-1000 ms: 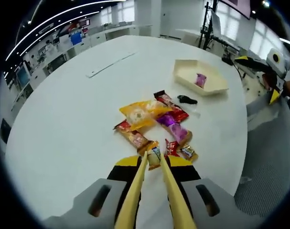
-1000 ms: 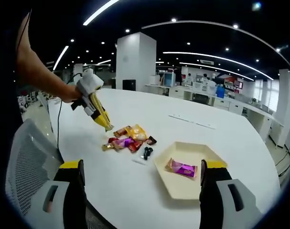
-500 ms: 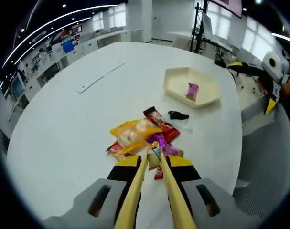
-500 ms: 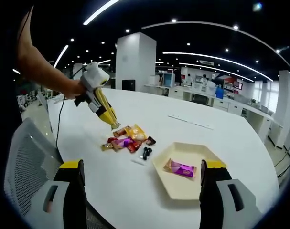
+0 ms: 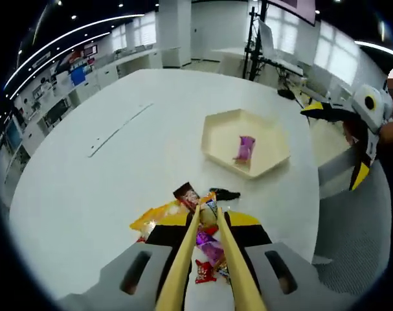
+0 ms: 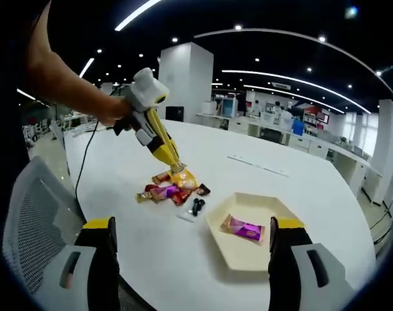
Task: Place the target food into the container with the food tongs after gripping and lifting it, then release it inside without dropping or visibly crushing the food.
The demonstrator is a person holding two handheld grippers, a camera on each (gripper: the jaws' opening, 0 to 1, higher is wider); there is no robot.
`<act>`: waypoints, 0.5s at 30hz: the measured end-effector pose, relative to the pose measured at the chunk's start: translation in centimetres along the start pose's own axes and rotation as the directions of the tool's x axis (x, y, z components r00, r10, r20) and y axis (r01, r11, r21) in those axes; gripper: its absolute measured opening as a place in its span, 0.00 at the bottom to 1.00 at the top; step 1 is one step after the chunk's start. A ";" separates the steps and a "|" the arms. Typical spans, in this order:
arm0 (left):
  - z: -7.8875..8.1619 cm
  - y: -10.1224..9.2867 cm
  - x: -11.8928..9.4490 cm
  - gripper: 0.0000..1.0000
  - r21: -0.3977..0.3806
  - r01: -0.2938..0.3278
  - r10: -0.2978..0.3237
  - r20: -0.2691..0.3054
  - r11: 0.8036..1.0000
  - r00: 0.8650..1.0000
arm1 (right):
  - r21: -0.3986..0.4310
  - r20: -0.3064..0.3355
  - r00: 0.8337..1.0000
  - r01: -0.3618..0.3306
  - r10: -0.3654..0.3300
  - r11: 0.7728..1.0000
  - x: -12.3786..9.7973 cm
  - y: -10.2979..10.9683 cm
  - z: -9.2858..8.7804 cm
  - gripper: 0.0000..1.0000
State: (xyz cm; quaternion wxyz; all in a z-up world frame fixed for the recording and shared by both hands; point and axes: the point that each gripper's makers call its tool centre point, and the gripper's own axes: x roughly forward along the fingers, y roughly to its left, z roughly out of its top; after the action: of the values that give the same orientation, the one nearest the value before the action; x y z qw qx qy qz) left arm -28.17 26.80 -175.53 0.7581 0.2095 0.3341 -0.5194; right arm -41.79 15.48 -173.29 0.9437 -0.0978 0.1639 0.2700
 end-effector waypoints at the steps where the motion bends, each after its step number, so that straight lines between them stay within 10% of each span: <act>1: 0.5 -0.2 0.2 0.15 0.009 0.003 -0.003 0.004 1.000 1.000 | 0.001 -0.003 1.000 0.003 -0.003 1.000 0.0 -0.1 0.0 0.97; 15: 5.6 -2.9 3.7 0.16 0.132 0.084 -0.084 -0.006 0.988 0.996 | -0.004 0.000 0.999 0.032 -0.032 0.999 -0.1 -0.4 0.1 0.99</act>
State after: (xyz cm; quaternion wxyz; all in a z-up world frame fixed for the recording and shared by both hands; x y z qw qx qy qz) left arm -28.31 19.60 -174.25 0.7197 0.2453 0.3077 -0.5720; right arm -41.60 15.07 -173.16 0.9477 -0.1023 0.1618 0.2554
